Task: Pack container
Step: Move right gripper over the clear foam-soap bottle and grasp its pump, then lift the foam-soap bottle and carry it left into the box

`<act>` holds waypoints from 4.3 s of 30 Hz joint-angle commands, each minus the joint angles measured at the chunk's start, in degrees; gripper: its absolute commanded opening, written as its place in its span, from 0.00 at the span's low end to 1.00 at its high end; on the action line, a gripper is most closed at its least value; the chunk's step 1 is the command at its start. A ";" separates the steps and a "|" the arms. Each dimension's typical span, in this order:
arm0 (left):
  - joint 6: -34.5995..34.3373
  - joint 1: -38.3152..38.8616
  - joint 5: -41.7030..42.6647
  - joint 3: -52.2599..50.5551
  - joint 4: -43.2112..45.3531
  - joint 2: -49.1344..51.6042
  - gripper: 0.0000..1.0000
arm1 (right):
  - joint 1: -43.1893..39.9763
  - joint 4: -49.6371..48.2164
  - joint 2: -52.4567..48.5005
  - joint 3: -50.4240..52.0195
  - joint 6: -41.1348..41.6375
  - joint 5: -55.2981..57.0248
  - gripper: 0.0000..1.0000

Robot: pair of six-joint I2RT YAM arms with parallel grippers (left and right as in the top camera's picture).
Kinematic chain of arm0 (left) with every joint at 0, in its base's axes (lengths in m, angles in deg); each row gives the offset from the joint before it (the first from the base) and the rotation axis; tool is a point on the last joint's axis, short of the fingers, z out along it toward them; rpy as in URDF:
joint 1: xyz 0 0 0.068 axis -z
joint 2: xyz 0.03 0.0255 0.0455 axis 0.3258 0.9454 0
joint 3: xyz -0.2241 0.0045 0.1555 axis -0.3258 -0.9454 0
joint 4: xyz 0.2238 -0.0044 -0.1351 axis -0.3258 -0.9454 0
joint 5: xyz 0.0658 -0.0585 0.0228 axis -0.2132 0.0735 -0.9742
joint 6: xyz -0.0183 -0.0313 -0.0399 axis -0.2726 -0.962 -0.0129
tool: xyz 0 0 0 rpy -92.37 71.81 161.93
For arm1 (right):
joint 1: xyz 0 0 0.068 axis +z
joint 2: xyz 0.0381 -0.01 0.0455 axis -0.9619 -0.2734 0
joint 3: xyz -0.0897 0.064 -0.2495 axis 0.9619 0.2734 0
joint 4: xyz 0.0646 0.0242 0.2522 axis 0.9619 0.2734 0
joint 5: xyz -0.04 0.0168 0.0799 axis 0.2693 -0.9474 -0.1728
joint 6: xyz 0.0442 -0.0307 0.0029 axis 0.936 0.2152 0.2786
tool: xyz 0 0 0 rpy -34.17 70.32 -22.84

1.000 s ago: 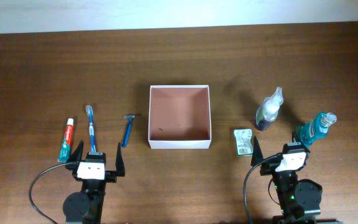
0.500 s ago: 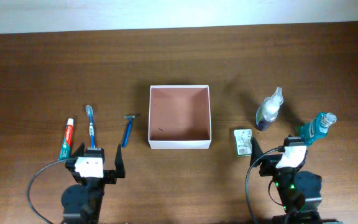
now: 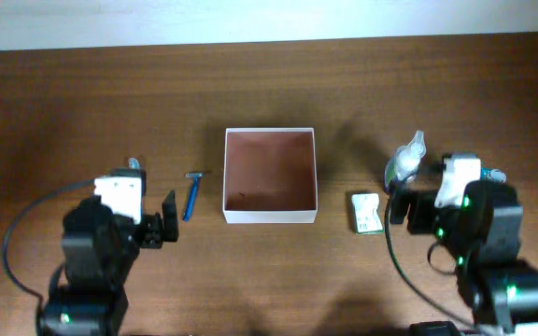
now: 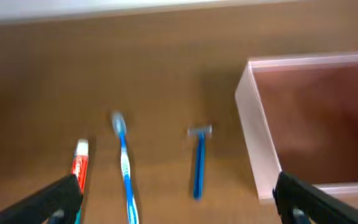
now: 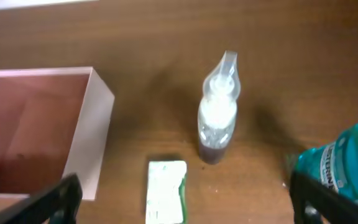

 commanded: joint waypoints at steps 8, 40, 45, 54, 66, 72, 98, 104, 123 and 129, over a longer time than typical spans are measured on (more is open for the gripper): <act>-0.55 0.13 3.76 15.65 -16.48 15.06 0.99 | -0.33 21.33 -22.99 -25.68 0.85 0.00 0.98; -0.55 0.13 3.87 15.58 -16.20 19.19 0.99 | -5.14 10.58 -48.26 -27.85 5.25 0.57 0.47; -0.55 0.13 3.87 15.58 -16.20 19.19 0.99 | -5.14 10.75 -48.26 -28.22 5.25 0.55 0.32; -0.55 0.13 3.87 15.58 -16.20 19.19 0.99 | -5.14 10.58 -48.26 -29.14 5.20 0.57 0.31; -0.55 0.13 3.87 15.58 -16.20 19.19 0.99 | -5.16 9.84 -48.26 -29.14 5.01 0.70 0.38; -0.55 0.13 3.87 15.58 -16.20 19.19 0.99 | -5.14 8.63 -48.26 -29.14 4.07 1.68 0.40; -0.55 0.13 3.87 15.58 -16.22 19.19 0.99 | -5.14 10.36 -45.81 -31.26 3.48 1.66 0.04; -0.55 0.13 3.85 15.58 -16.22 19.19 0.99 | -5.14 12.76 -45.11 -34.53 3.45 1.66 0.04; -0.55 0.13 3.87 15.58 -16.22 19.19 0.99 | 5.86 26.53 -44.89 -54.29 1.97 1.73 0.04; -0.55 0.13 3.87 15.58 -16.22 19.19 0.99 | 16.76 25.70 -44.89 -58.64 4.39 5.44 0.04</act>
